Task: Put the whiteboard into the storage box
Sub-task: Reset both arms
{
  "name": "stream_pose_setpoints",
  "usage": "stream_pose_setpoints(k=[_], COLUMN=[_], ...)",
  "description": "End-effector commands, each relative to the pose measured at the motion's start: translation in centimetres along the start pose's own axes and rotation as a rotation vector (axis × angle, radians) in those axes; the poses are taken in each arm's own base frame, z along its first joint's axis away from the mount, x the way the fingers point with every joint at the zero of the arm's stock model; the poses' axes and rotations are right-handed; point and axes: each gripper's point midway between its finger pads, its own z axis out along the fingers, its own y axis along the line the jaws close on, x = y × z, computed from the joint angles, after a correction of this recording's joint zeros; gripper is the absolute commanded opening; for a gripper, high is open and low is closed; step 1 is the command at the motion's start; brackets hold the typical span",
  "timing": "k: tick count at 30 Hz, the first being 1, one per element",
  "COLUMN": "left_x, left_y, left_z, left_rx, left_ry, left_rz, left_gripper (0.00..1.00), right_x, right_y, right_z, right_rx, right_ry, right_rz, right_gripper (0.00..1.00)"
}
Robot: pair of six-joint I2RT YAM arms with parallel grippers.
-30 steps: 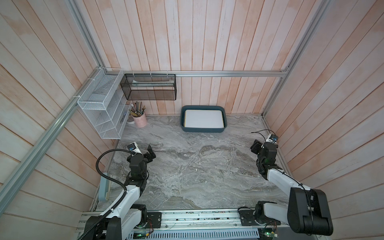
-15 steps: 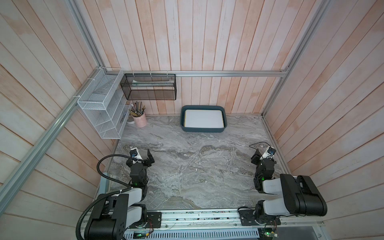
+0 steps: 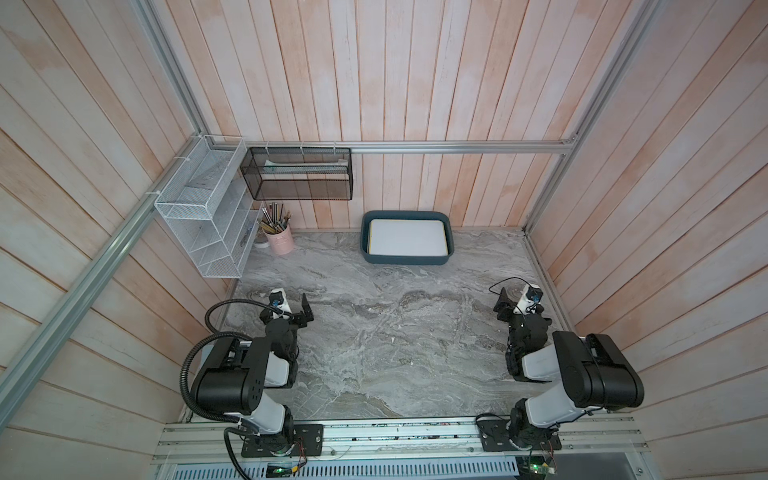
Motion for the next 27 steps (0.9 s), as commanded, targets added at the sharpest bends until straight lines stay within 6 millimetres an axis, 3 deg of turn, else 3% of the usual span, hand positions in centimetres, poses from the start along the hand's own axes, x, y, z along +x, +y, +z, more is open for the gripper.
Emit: stream_pose_setpoints(k=[1,3,4,5,24,27], left_x=[-0.68,-0.74,-0.64,-0.82,-0.80,-0.81], left_y=[-0.70,-0.69,-0.71,-0.71,-0.75,-1.53], left_z=[1.03,0.97,1.01,1.00,0.96,0.81], left_rx=[0.035,0.033,0.034,0.034,0.035,0.077], left_ry=[0.009,-0.002,0.010,-0.005,-0.006,-0.010], left_rz=[0.027,0.032,0.030,0.031,0.035,0.056], left_gripper=[1.00,1.00,1.00,1.00,1.00,1.00], right_x=[-0.24,-0.18,-0.28,-0.23,-0.26,-0.29], right_y=[0.55,0.50,0.56,0.51,0.58,0.59], right_z=[0.19,0.20,0.18,0.19,0.22,0.21], right_rx=[-0.021,-0.019,-0.021,-0.019,-0.021,-0.022], right_ry=[-0.008,-0.006,-0.009,-0.008,-0.009,-0.010], right_rz=[-0.013,-0.013,-0.013,-0.013,-0.014,-0.014], right_gripper=[0.81,0.83,0.95,0.98,0.98,0.98])
